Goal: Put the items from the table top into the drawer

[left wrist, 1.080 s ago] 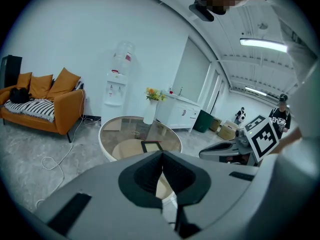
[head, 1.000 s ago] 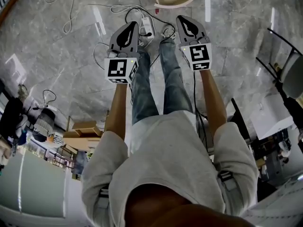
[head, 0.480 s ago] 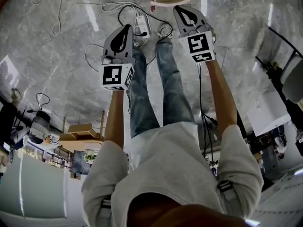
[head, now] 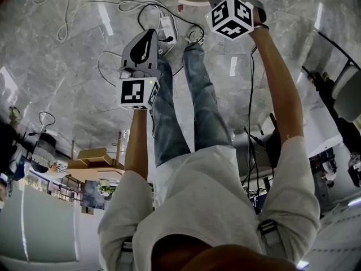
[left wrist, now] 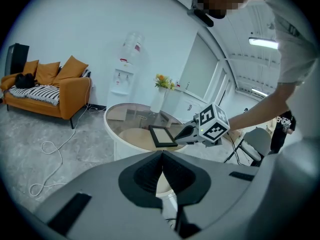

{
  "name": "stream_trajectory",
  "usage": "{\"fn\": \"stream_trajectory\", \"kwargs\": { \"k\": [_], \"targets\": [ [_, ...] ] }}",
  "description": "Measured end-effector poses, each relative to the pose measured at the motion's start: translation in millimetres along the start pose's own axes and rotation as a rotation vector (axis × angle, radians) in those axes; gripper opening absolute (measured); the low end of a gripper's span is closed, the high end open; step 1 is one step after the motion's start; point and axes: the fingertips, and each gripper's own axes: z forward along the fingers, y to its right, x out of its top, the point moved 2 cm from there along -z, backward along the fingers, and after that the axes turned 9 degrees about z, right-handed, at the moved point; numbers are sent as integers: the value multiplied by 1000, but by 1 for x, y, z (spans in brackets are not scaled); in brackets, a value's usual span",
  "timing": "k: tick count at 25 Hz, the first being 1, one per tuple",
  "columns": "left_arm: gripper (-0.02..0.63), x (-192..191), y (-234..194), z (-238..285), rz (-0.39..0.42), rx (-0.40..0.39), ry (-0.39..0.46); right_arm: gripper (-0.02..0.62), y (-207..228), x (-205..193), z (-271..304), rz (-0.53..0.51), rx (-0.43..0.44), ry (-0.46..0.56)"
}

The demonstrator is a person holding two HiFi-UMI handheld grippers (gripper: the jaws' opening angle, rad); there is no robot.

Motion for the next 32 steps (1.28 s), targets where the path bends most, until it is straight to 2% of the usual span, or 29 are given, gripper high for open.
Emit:
{"fn": "stream_trajectory", "kwargs": {
  "k": [1, 3, 4, 11, 21, 27, 32],
  "targets": [
    [15, -1, 1, -2, -4, 2, -1, 29, 2, 0, 4, -23, 9, -15],
    [15, -4, 2, -4, -10, 3, -3, 110, 6, -2, 12, -64, 33, -49],
    [15, -6, 2, -6, -12, 3, -4, 121, 7, -3, 16, -86, 43, -68],
    [15, -15, -6, -13, -27, 19, -6, 137, 13, -8, 41, -165, 64, -168],
    [15, -18, -11, -18, -44, 33, -5, 95, 11, -9, 52, -229, 84, -197],
    [15, -18, -7, -17, -39, 29, 3, 86, 5, -13, 50, -207, 60, -197],
    [15, -18, -7, -22, -27, 35, 6, 86, -7, -14, 36, -195, 53, -153]
  ]
}}
